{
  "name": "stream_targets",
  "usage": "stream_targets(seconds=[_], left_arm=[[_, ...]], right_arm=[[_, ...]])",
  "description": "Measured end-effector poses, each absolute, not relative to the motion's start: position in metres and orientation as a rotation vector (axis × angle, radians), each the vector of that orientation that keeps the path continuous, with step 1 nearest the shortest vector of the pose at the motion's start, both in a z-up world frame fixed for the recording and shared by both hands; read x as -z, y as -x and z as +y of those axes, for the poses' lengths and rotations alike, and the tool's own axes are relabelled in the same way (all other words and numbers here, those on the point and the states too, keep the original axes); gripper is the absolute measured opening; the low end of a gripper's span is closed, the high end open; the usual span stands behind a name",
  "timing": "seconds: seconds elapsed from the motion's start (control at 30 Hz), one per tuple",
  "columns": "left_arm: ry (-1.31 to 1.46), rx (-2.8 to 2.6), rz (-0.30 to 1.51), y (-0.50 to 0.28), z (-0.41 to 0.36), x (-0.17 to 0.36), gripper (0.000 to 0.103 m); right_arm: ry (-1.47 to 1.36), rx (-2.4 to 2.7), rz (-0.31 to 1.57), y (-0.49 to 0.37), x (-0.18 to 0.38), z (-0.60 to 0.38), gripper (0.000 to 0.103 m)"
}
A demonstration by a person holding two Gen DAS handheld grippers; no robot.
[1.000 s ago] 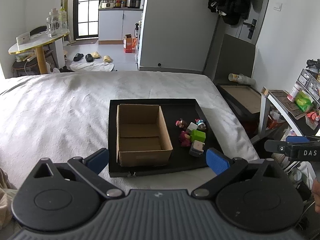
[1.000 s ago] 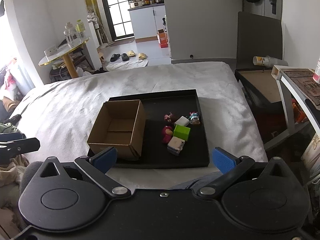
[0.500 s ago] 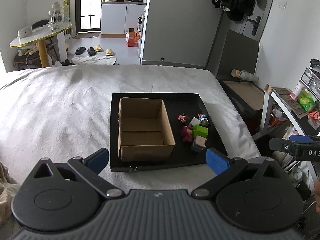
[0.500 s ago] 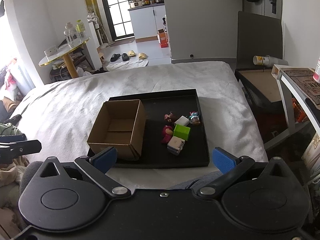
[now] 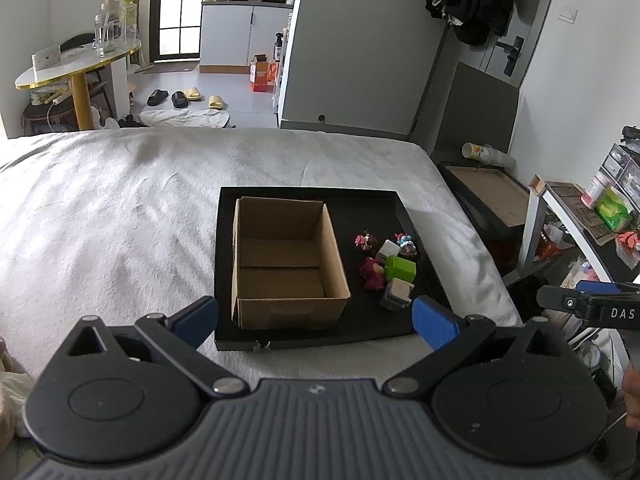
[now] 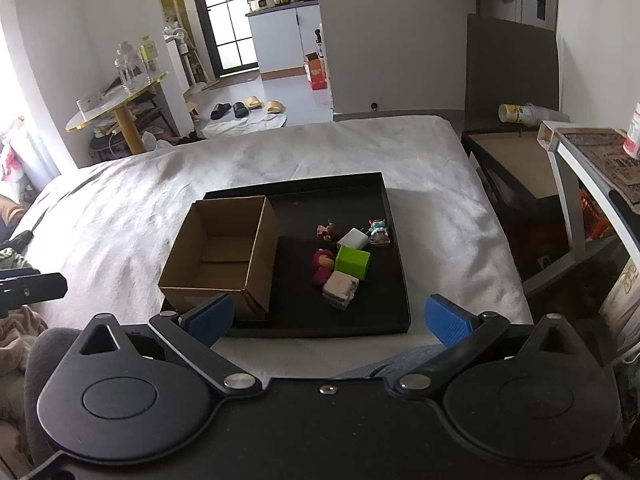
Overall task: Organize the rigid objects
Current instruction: 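Move both tools toward the black tray with the cardboard box, then close the left gripper on the box wall while the right gripper grasps the grey cube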
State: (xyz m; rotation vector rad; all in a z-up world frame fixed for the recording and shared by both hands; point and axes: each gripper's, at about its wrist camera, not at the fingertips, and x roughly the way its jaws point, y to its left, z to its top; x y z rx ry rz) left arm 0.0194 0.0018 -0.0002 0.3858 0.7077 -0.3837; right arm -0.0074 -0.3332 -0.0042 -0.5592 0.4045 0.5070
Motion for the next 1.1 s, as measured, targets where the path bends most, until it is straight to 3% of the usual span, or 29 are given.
stream_targets(seconds=[0.87,0.97,1.1], left_arm=[[-0.465,0.398,0.778,-0.098,-0.004,0.037,0.100],[-0.478,0.395,0.784,-0.109,-0.003,0.044,0.098],[-0.483,0.378,0.818,-0.127,-0.001,0.056,0.086]], right_arm=[[0.533,-0.451,0.567,-0.070,0.017,-0.319,0.103],[0.527,-0.455,0.591,-0.081,0.021,-0.315,0.103],[0.490,-0.436,0.643,-0.100,0.028,-0.312,0.100]])
